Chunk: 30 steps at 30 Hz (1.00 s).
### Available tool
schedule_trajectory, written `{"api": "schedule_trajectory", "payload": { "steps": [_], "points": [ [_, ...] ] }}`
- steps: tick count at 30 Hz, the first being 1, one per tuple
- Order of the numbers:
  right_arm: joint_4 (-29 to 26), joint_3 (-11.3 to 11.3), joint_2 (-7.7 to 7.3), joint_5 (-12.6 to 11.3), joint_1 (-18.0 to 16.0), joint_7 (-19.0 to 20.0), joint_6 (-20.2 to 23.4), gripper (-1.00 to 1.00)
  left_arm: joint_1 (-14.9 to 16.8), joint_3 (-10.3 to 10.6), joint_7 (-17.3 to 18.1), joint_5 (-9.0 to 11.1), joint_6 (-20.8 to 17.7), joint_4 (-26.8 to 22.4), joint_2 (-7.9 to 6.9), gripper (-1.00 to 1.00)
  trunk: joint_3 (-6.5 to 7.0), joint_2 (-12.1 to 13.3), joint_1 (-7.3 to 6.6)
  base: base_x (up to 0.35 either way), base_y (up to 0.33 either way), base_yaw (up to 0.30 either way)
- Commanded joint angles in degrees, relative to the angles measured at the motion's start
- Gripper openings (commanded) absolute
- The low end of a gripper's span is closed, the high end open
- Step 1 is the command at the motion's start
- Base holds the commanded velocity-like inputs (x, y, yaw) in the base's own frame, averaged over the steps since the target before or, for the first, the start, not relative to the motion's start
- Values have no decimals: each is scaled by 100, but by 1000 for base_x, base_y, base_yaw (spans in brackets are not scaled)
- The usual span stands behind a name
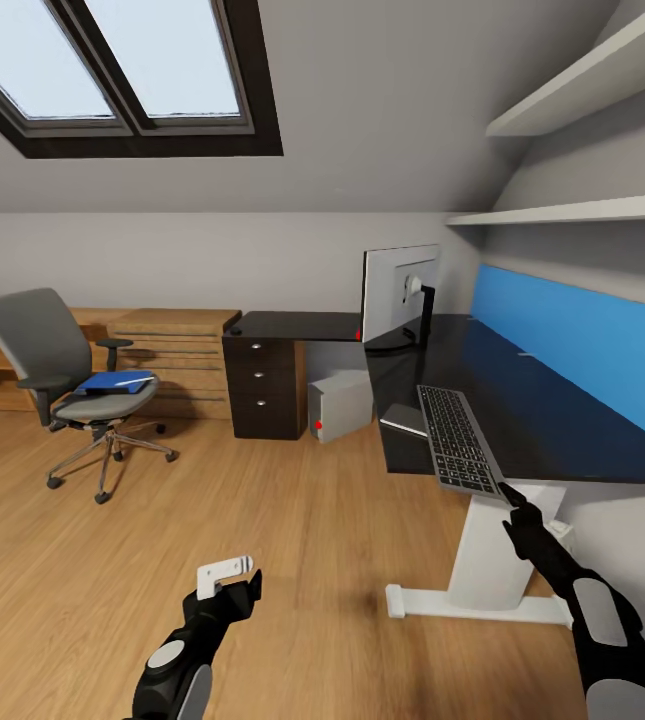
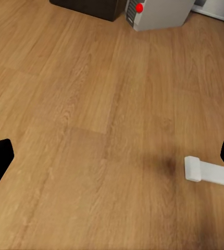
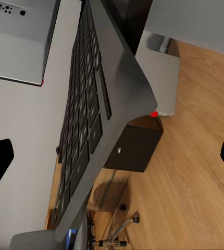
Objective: In the bedroom, organize the workspace by keeping the computer under the desk, ensuring the monitor is on the desk, placing the keyboard on the desk next to the monitor, placing the mouse on the desk next to the keyboard, moving the folder from the swivel chair onto the desk next to the mouse, stacking the notebook on top of the folder with the pen on top of the notebook, and positioning the swivel chair next to the desk.
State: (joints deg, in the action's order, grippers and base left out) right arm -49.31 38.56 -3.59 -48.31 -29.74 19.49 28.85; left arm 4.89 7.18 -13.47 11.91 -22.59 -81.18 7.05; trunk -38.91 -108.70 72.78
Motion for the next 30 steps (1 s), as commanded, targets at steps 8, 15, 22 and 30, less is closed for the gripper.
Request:
{"api": "schedule_trajectory", "payload": {
  "steps": [8, 15, 22, 30],
  "points": [
    [15, 13, 11, -21, -6, -4, 48, 100, 3, 3, -51, 66, -22, 27, -18, 100, -6, -3, -1, 0, 0, 0],
    [196, -1, 8, -20, -6, -8, 43, 100, 3, 2, -48, 64, -18, 140, -20, 100, -6, -3, -1, 0, 0, 0],
    [325, -41, 16, -7, -6, 1, 37, 100, 3, 2, -50, 59, -18, 160, -20, 100, -6, -3, -1, 0, 0, 0],
    [423, -147, 16, -3, -6, 10, 34, 100, 3, 8, -47, 58, -18, 164, -12, 100, -6, -3, -1, 2, 1, 0]
  ]
}}
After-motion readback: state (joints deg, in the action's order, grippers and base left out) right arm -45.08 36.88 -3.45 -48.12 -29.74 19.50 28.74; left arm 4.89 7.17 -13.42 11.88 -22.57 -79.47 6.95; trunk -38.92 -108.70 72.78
